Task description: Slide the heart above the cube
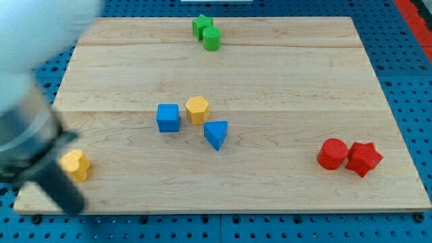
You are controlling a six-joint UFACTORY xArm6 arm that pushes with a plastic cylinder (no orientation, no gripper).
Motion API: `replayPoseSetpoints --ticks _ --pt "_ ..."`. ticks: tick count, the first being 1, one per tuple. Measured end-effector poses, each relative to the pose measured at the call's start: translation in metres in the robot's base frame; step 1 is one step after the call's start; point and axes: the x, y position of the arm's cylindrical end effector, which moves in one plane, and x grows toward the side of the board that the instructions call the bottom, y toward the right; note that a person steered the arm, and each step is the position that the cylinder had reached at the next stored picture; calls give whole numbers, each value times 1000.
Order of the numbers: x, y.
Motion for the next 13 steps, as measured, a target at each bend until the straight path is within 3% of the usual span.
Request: replayPoseSetpoints --ticks 1,2,3,7,8,9,10,12,13 --pt "-19 -58" --pt "-71 -41" --pt "-81 -17" --pt "-74 -46" --pt "-43 -49" --pt "-42 4" --pt "-68 45" --pt "-114 51" --pt "-73 66"
